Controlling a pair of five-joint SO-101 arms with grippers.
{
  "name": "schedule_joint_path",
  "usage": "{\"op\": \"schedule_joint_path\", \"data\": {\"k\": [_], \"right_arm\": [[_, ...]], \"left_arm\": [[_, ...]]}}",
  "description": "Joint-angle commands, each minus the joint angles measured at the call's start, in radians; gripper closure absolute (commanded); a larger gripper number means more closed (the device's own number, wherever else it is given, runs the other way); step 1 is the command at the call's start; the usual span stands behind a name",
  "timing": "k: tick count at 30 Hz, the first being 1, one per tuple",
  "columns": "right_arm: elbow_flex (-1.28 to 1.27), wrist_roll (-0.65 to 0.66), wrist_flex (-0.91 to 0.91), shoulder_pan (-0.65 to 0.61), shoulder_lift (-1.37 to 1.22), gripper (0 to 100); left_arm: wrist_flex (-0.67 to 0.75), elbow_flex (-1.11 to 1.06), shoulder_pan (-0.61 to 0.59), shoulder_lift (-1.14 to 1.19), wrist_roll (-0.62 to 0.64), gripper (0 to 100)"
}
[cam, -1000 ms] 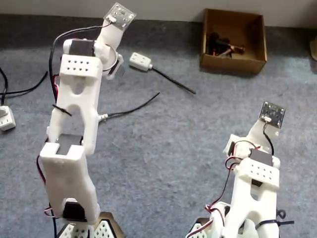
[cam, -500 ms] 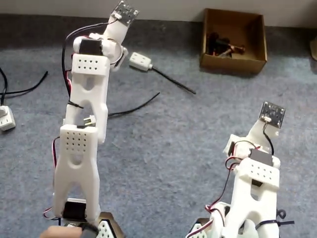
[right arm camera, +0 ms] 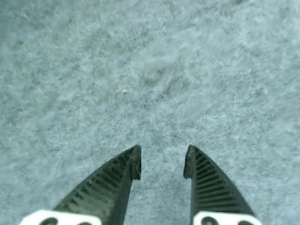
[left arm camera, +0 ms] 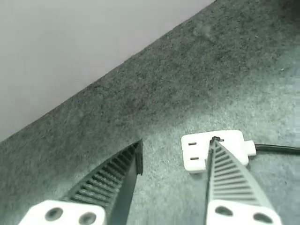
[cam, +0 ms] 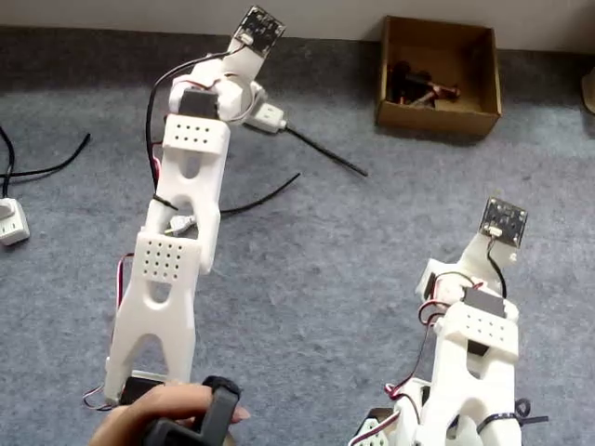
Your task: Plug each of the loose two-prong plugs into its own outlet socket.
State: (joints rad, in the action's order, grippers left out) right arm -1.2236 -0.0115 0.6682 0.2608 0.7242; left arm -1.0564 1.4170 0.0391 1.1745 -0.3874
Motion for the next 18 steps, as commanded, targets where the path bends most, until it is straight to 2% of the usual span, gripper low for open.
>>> {"op": "schedule_joint_path", "data": {"k": [1,6,11,16,18], "right_arm": [[0.004,0.023,-0.035,-0.024,0.028,84.5],[-0.002,0.025,-0.035,-0.041,0.028,84.5],[-0.002,0.025,-0.035,-0.041,0.028,84.5],[-0.002,0.026,-0.035,-0.041,0.028,84.5],[-0.002,0.026,-0.035,-0.041,0.028,84.5]], "left_arm": [[0.086,0.044,0.024,0.002,0.026,79],[0.181,0.044,0.01,0.038,0.163,78],[0.222,0.045,0.007,0.064,0.181,78],[0.295,0.044,-0.015,0.111,0.348,78],[0.33,0.044,-0.024,0.134,0.371,78]]}}
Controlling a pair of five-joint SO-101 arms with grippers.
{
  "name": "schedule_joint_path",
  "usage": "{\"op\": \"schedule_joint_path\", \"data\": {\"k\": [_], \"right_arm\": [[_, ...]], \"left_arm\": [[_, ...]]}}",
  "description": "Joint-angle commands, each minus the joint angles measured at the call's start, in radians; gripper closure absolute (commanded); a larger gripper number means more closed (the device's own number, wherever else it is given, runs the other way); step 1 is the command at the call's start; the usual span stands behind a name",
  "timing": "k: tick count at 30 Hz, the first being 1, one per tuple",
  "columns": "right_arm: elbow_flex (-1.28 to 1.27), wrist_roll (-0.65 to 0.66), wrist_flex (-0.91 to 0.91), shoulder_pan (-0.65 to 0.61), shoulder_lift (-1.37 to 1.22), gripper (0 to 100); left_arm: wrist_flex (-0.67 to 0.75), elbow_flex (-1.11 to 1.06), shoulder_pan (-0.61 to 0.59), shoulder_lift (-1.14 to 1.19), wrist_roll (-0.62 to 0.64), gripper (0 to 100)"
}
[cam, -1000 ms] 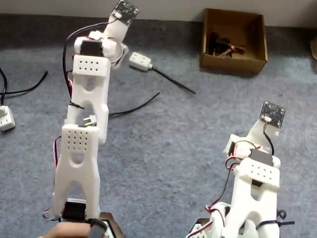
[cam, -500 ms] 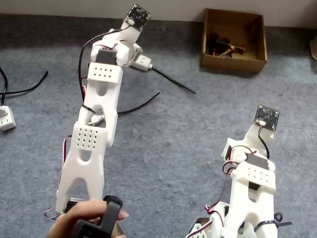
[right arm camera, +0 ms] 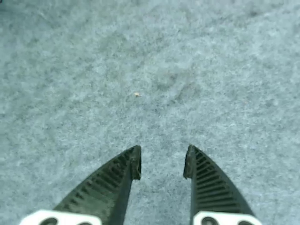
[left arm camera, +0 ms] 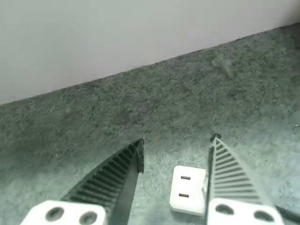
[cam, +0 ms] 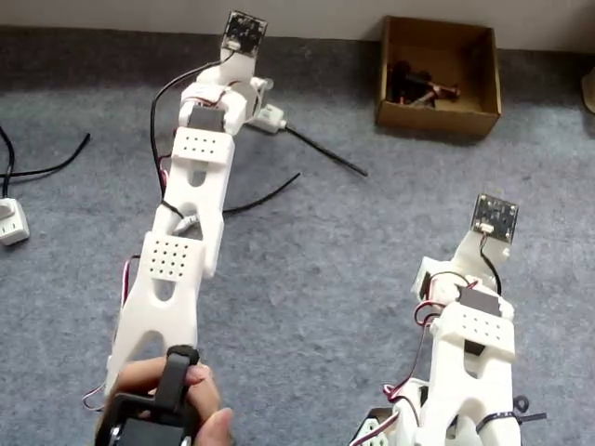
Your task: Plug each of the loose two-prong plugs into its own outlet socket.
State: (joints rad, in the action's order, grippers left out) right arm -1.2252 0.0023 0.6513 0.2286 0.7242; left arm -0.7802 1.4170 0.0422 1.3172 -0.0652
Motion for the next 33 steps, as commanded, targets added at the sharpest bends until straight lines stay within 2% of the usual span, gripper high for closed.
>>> {"op": "schedule_joint_path", "data": {"k": [1,13,23,33], "right_arm": [[-0.001,0.012,-0.018,-0.008,0.028,84.5],[-0.001,0.012,-0.018,-0.008,0.028,84.5],[-0.001,0.012,-0.018,-0.008,0.028,84.5],[-0.001,0.012,-0.018,-0.008,0.028,84.5]], "left_arm": [[0.068,0.044,-0.03,0.002,0.051,78],[0.209,0.039,-0.027,0.084,0.052,78],[0.196,0.038,-0.024,0.099,0.054,78],[0.083,0.038,-0.007,0.101,0.052,78]]}}
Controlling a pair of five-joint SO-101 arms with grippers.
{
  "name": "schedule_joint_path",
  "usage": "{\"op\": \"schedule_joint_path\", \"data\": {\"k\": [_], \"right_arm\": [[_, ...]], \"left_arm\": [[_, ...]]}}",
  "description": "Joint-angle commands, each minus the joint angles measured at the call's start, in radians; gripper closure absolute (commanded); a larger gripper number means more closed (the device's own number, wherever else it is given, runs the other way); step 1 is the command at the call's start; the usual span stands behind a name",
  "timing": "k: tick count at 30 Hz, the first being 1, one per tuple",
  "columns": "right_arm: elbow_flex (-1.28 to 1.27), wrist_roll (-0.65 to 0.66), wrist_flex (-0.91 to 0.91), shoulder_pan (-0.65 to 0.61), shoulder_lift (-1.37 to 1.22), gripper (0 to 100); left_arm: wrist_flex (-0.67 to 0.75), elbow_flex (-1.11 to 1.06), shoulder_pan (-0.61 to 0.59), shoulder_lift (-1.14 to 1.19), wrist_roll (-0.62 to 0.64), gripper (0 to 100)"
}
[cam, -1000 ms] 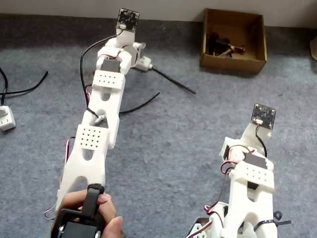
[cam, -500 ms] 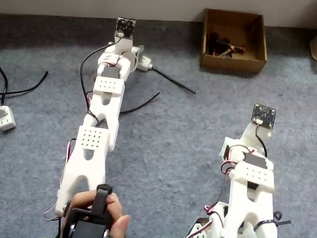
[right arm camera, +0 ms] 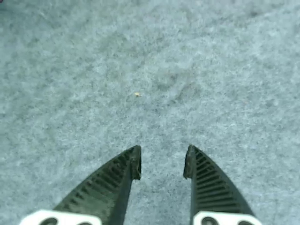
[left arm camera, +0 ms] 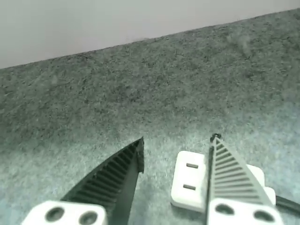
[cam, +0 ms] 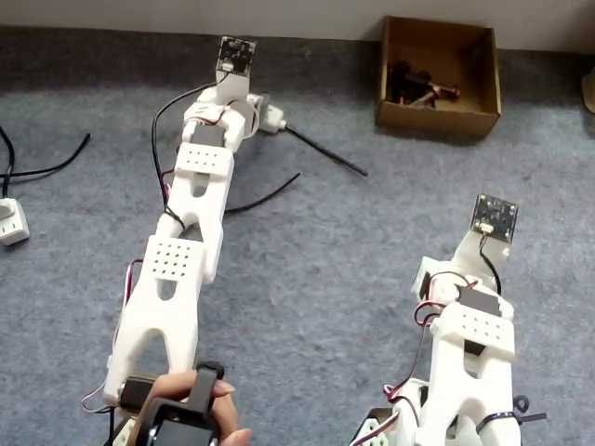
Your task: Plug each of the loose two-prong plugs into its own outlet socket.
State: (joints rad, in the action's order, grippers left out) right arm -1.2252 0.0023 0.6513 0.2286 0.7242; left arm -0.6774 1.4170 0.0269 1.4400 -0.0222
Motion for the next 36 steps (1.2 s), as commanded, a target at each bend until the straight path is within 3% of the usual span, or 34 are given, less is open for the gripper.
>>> {"op": "schedule_joint_path", "data": {"k": [1,16,23,36], "right_arm": [[-0.001,0.012,-0.018,-0.008,0.028,84.5],[-0.001,0.012,-0.018,-0.008,0.028,84.5],[-0.001,0.012,-0.018,-0.008,0.028,84.6],[-0.001,0.012,-0.018,-0.008,0.028,84.6]], "left_arm": [[-0.031,0.038,0.008,-0.022,0.009,78],[-0.265,0.061,0.024,-0.028,0.009,79],[-0.516,0.239,0.03,-0.024,0.008,79],[-0.732,0.248,0.056,-0.022,0.008,79]]}}
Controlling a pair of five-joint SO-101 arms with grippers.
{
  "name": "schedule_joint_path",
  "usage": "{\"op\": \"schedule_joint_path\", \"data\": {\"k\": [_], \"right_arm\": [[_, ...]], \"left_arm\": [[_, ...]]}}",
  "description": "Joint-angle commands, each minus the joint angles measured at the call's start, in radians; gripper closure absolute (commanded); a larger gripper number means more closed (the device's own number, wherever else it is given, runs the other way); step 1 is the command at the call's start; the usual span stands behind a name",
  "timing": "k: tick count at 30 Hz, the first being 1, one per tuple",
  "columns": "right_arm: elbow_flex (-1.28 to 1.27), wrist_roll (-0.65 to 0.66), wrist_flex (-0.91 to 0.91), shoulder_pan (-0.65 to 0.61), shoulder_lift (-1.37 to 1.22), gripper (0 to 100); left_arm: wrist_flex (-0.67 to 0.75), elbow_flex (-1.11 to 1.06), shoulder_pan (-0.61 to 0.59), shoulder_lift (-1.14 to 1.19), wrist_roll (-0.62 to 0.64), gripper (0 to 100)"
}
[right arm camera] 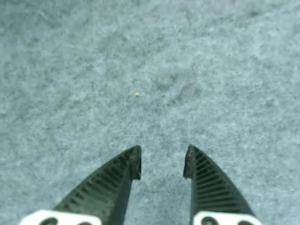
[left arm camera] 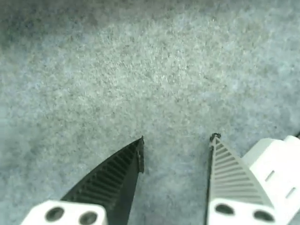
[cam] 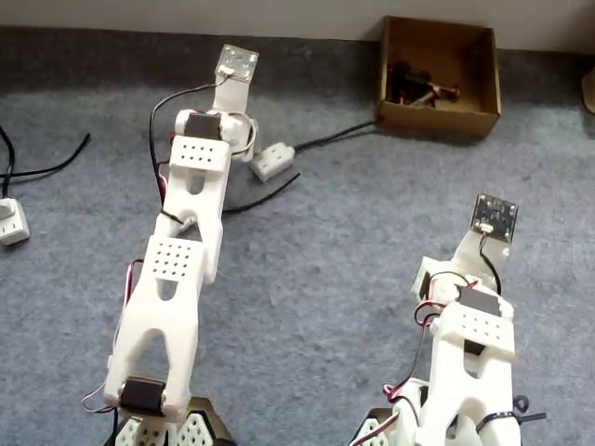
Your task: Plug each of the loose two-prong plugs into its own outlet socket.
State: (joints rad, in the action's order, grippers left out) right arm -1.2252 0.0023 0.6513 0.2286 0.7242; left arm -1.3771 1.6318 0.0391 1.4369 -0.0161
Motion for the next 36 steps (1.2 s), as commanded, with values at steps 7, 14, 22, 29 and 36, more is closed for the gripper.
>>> {"op": "schedule_joint_path", "data": {"k": [7,14,22,29,36], "right_arm": [[-0.001,0.012,-0.018,-0.008,0.028,84.6],[-0.001,0.012,-0.018,-0.008,0.028,84.6],[-0.001,0.014,-0.018,-0.008,0.028,84.6],[-0.001,0.044,-0.018,-0.008,0.028,84.6],[-0.002,0.046,-0.018,-0.008,0.028,84.6]], "left_arm": [[-0.064,0.035,0.044,-0.025,-0.003,79],[-0.08,0.035,0.045,-0.031,-0.152,79],[-0.144,0.035,0.036,-0.157,-0.315,79],[-0.178,0.035,0.031,-0.193,-0.417,79],[-0.178,0.035,0.035,-0.249,-0.523,79]]}}
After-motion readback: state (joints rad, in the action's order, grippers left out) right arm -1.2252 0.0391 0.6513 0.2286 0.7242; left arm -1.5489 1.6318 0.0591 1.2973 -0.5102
